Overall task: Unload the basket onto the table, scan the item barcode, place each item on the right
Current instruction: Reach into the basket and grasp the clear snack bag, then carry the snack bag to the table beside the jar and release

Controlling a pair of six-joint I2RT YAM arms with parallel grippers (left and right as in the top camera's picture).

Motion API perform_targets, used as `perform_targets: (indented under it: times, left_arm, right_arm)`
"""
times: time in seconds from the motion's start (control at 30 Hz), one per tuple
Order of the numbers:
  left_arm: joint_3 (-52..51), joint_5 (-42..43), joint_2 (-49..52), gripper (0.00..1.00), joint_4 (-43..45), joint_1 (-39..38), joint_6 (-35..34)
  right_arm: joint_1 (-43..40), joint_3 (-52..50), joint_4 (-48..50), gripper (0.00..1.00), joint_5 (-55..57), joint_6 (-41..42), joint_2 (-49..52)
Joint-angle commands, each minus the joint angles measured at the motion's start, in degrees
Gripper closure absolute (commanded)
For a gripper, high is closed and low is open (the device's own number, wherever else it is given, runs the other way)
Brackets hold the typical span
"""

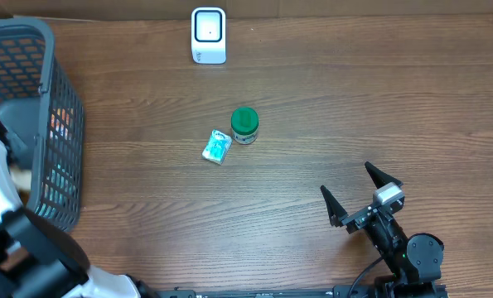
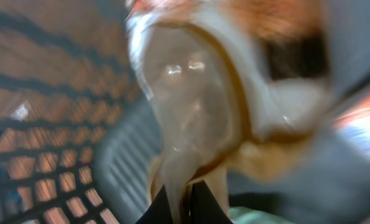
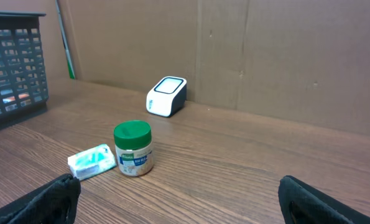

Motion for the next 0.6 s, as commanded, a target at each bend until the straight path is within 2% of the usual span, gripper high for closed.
perform_targets:
  times: [0.0,0.33,0.57]
  left_arm:
    - [7.9,4.2,-9.3,0.96,-1.8,-2.2,-4.5]
    - [12.8,7.1,-28.8,0.96,0.3,-9.6,-6.1]
    - [12.8,10.6,-37.6,0.96,-2.3,-19.4,-6.7]
  right_arm:
    - [0.3,-0.6,0.1,0.0,0.0,0.2,-0.7]
    - [0.3,-0.6,0.1,0.0,0.0,0.2,-0.7]
    - [0.3,-0.6,0.1,0.0,0.0,0.2,-0.7]
